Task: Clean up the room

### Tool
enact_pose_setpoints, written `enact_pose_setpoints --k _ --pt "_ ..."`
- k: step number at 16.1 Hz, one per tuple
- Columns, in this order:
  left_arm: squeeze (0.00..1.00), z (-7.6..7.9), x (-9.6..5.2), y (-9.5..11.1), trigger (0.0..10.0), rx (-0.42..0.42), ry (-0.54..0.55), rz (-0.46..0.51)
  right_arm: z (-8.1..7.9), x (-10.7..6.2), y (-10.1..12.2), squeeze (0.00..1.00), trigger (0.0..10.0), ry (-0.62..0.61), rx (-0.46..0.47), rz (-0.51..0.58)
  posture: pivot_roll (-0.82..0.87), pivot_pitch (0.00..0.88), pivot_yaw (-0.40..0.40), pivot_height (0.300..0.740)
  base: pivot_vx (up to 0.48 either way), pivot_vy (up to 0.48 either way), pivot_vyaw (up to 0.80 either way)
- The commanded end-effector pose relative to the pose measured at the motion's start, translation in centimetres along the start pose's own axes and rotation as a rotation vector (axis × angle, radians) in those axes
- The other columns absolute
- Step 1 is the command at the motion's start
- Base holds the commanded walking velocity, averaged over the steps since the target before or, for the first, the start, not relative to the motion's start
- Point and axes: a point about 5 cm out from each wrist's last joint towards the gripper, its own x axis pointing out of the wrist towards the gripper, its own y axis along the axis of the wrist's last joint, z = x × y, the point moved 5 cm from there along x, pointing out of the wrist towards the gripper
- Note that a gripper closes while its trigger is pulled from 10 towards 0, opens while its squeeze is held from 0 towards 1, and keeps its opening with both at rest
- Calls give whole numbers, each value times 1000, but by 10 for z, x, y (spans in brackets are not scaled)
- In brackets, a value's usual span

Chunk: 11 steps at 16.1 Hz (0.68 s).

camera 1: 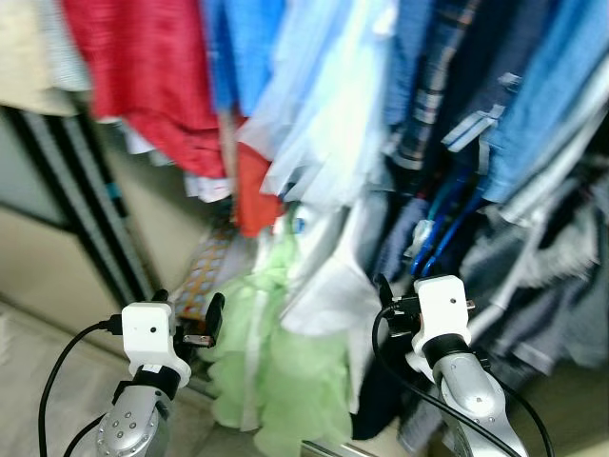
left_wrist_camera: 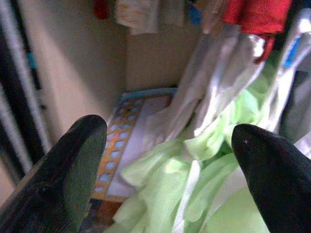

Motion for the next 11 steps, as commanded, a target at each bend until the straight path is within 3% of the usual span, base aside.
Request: enact_pose_setpoints --k 1,11 --pt "0 6 3 -4 10000 -13 -17 -11 2 1 -2 0 10000 -2 11 -7 -123 0 -56 740 0 0 800" --pt "0 7 4 -10 10000 -21 -23 -49 -1 -1 -7 0 10000 8 24 -19 -126 0 -42 740 0 0 800"
